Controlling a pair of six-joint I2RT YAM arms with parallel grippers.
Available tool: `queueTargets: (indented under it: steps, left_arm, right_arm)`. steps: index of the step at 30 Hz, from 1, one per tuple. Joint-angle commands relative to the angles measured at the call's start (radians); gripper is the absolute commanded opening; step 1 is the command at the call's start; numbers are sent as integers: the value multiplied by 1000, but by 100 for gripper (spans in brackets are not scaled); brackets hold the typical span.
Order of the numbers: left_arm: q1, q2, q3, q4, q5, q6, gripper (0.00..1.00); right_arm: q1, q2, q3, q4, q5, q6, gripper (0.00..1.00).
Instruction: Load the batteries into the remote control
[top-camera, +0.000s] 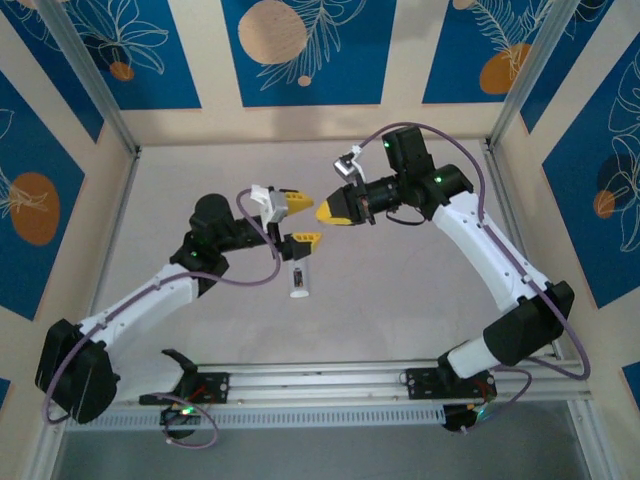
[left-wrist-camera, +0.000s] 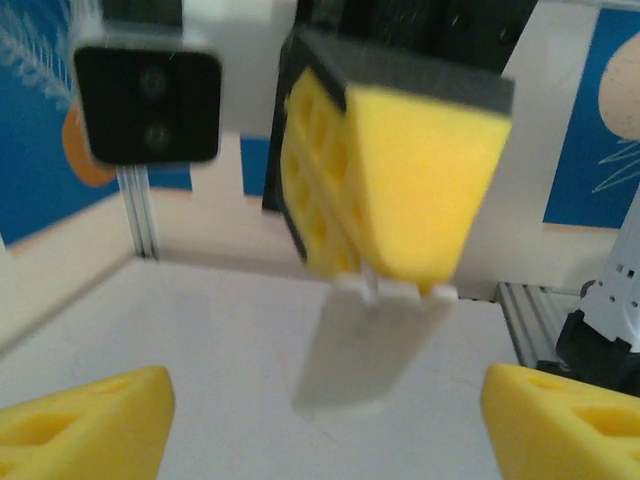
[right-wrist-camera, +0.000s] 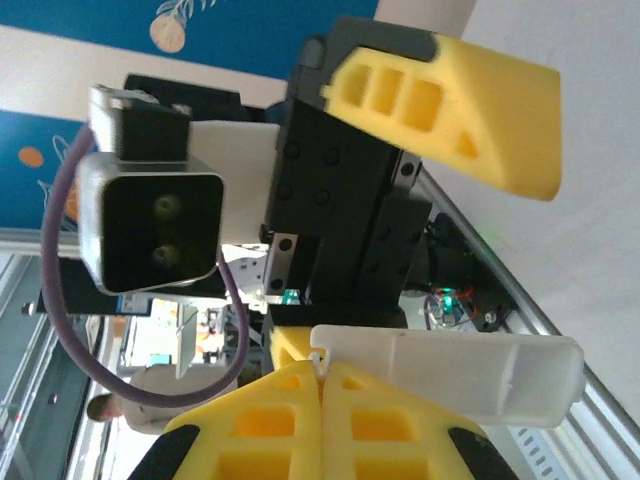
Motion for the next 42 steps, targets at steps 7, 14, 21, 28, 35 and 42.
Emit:
queueTargets:
  steps: [7,14,21,28,35,42]
  left_arm:
    - [-31,-14,64,38,12,57,52]
    - [-63,-37,84,-126,-61,150,43]
    - [-68,-44,93,-117,-65,144,27]
    - [-77,-46,132,-182,-142,84,23]
    - [-81,-40,271,-591,-470,-162,24]
    - [-89,130,477,-1187,-745,-571,23]
  right_arm:
    - [22,-43,1,34,-31,40,6]
    - [24,-49,1,79,-1,81,6]
    - [24,-53,-19,81,-4,81,6]
    - [1,-62,-39,106,-4,105,16]
    - [-198,-169,-141,180,156,221,40]
    - [-361,-329,-355,108,403,232,44]
